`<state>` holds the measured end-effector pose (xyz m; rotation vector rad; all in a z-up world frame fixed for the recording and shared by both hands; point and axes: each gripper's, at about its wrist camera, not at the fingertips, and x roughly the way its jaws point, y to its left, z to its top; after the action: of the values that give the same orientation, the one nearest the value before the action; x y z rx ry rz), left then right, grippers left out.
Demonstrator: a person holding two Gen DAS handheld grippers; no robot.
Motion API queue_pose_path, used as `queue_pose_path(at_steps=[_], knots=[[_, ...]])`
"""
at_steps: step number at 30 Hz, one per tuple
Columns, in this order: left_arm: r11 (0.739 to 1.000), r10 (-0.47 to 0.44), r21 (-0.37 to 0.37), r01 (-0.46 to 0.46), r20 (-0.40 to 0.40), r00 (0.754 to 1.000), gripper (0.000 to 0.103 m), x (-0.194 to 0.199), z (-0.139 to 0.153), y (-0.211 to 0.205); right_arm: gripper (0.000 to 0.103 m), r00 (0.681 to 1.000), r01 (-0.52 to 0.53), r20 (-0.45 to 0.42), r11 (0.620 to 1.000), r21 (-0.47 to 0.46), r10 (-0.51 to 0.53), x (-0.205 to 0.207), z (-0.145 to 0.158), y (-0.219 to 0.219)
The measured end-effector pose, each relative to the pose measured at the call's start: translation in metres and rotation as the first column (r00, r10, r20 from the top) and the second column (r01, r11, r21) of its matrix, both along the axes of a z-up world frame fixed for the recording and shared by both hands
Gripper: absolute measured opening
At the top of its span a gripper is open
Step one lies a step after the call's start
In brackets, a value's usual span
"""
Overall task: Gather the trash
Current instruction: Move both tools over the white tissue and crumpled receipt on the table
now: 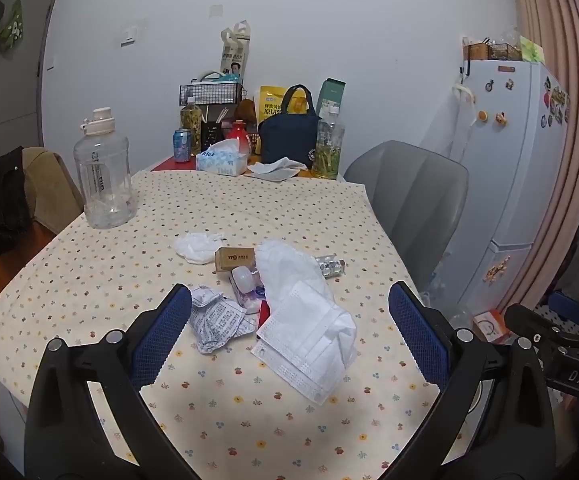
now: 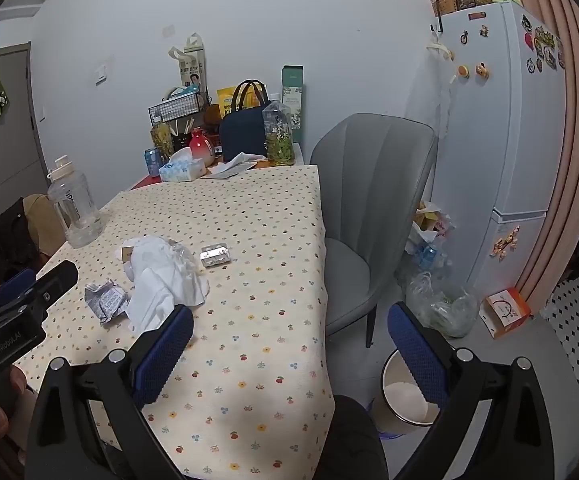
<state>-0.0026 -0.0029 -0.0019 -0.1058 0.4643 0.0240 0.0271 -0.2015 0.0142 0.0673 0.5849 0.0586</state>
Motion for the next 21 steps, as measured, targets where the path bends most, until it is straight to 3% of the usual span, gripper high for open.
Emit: queue_pose_path(at_steps=[21], knots=[[1.0,-0.008,-0.014,0.008,-0.014,1.0,0.098,0.0045,-0.0037,-0.0015,0.095,1.0,0.017,0.005,1.0,-0.014,-0.016,0.0019,-0.0066,-0.0034]])
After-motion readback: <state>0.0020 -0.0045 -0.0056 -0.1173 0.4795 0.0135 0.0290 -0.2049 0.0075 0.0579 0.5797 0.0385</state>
